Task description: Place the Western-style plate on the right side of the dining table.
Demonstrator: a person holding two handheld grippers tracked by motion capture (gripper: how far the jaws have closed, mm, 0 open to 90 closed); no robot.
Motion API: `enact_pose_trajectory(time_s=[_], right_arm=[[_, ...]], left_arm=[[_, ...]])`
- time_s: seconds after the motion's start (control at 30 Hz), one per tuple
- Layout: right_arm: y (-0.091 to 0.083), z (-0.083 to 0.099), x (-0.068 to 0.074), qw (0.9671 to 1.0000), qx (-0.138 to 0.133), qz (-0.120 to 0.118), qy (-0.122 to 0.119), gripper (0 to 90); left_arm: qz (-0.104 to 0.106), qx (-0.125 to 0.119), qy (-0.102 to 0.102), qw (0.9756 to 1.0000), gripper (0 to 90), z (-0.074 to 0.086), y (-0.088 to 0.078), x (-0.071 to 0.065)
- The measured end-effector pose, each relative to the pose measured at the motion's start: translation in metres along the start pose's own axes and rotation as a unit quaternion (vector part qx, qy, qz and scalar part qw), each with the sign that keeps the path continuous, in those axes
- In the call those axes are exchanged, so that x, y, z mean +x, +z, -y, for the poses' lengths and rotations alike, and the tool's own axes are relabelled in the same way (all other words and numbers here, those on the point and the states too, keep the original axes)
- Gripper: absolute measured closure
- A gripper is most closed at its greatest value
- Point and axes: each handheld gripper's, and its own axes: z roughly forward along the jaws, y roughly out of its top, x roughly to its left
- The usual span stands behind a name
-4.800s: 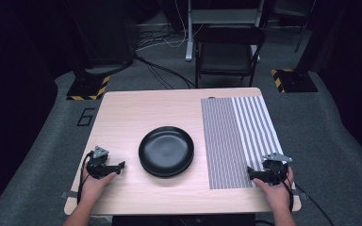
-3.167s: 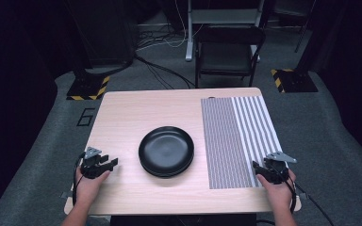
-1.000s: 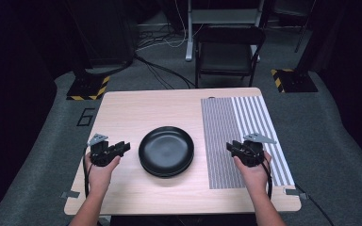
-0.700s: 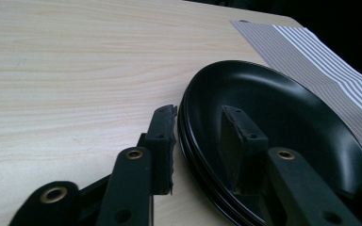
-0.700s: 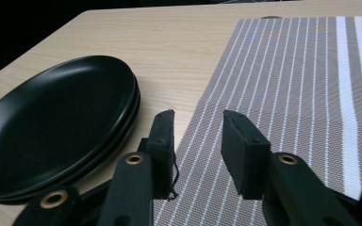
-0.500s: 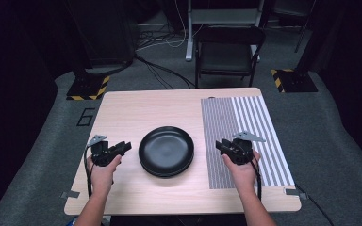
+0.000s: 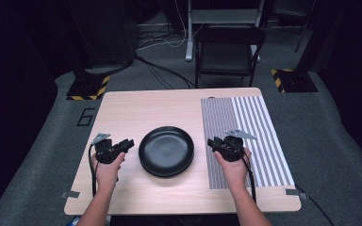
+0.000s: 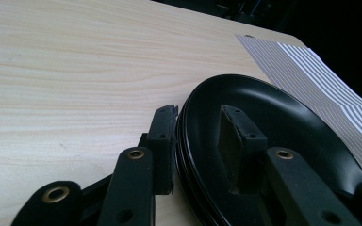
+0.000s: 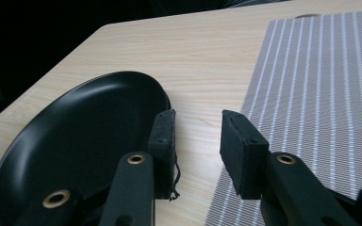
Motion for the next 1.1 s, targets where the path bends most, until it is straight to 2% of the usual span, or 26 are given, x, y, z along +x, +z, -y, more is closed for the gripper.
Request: enact_pose_trajectory(time_s=[0.13, 0.2, 0.37, 0.4, 0.43, 0.57, 0.67, 0.7, 0.87, 1.0, 1.03, 1.1], right_arm=[[0.01, 0.001, 0.005, 0.9996, 0.005, -0.009, 0.025, 65.9], [0.012, 0.001, 0.005, 0.9997, 0.008, -0.009, 0.023, 66.2], [0.021, 0.006, 0.01, 0.9996, 0.018, -0.008, 0.021, 66.1], [0.021, 0.006, 0.01, 0.9996, 0.018, -0.008, 0.021, 66.1], [0.023, 0.007, 0.012, 0.9996, 0.02, -0.006, 0.017, 64.6], [0.025, 0.008, 0.014, 0.9996, 0.022, -0.004, 0.016, 63.1], [0.027, 0.01, 0.016, 0.9994, 0.028, -0.014, 0.014, 65.0], [0.028, 0.011, 0.017, 0.9995, 0.03, -0.006, 0.01, 63.6], [0.031, 0.015, 0.017, 0.9991, 0.04, 0.001, 0.013, 63.3], [0.033, 0.018, 0.017, 0.9985, 0.048, -0.012, 0.022, 65.1], [0.034, 0.019, 0.017, 0.9982, 0.051, -0.017, 0.026, 65.7], [0.035, 0.019, 0.017, 0.9979, 0.053, -0.021, 0.029, 66.0]], left_arm=[[0.006, 0.018, -0.012, 0.9997, 71.0, 0.004, 0.009, -0.001], [0.007, 0.021, -0.016, 0.9996, 71.3, 0.005, 0.009, -0.001], [0.011, 0.028, -0.048, 0.9984, 72.9, 0.012, 0.015, 0.001], [0.011, 0.028, -0.048, 0.9984, 73.6, 0.012, 0.015, 0.001], [0.018, 0.032, -0.052, 0.998, 74.0, 0.015, 0.017, 0.001], [0.012, 0.038, -0.04, 0.9984, 72.6, 0.018, 0.018, 0.001], [0.005, 0.04, -0.038, 0.9985, 71.0, 0.019, 0.018, 0.001], [0.0, 0.042, -0.044, 0.9981, 70.9, 0.019, 0.017, 0.002], [0.001, 0.045, -0.05, 0.9978, 70.0, 0.02, 0.017, 0.003], [0.009, 0.044, -0.062, 0.9971, 69.5, 0.023, 0.019, 0.004], [0.018, 0.039, -0.072, 0.9965, 69.7, 0.024, 0.02, 0.004], [0.019, 0.042, -0.07, 0.9964, 69.9, 0.024, 0.02, 0.004]])
